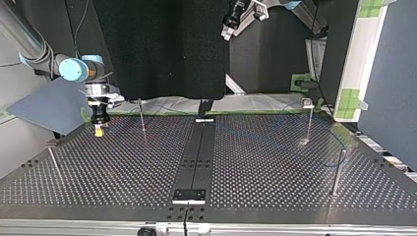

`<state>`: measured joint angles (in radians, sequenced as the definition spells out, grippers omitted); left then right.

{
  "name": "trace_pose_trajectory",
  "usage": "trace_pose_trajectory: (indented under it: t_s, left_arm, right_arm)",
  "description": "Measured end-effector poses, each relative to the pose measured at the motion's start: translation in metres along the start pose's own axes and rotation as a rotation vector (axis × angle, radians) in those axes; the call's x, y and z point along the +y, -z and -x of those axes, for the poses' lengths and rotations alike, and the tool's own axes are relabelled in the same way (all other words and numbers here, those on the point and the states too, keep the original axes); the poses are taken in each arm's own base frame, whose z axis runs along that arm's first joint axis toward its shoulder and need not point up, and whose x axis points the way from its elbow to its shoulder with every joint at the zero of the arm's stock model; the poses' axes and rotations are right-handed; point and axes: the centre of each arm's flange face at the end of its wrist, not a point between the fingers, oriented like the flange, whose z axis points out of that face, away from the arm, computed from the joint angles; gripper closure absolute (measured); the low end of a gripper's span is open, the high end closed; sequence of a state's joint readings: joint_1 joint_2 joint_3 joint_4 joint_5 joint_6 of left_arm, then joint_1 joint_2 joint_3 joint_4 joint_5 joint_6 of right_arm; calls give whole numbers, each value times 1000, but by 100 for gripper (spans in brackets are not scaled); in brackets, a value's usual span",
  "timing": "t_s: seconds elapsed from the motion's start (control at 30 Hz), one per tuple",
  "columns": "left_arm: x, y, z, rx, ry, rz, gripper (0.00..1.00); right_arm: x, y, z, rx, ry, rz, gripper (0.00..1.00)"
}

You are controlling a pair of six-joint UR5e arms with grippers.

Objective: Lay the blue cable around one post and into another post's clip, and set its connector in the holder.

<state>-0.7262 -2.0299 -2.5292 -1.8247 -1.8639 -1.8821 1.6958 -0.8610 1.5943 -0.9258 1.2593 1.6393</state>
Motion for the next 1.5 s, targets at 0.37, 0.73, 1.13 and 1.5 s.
trace_pose_trajectory:
  t_s: [0.37,0.73,1.13,1.5]
  left_arm:
    - [-1,2,-1,8,-3,-1,1]
    - [-1,2,-1,9,-3,-1,1]
    - [-1,2,-1,9,-3,-1,1]
    - [-1,2,-1,9,-3,-1,1]
  right_arm:
    - [-11,-4,-24,14,4,-15,90]
    - [-21,-7,-54,35,6,-28,90]
    - [-20,-7,-59,34,4,-12,90]
    - [-11,-6,-75,38,-17,76,90]
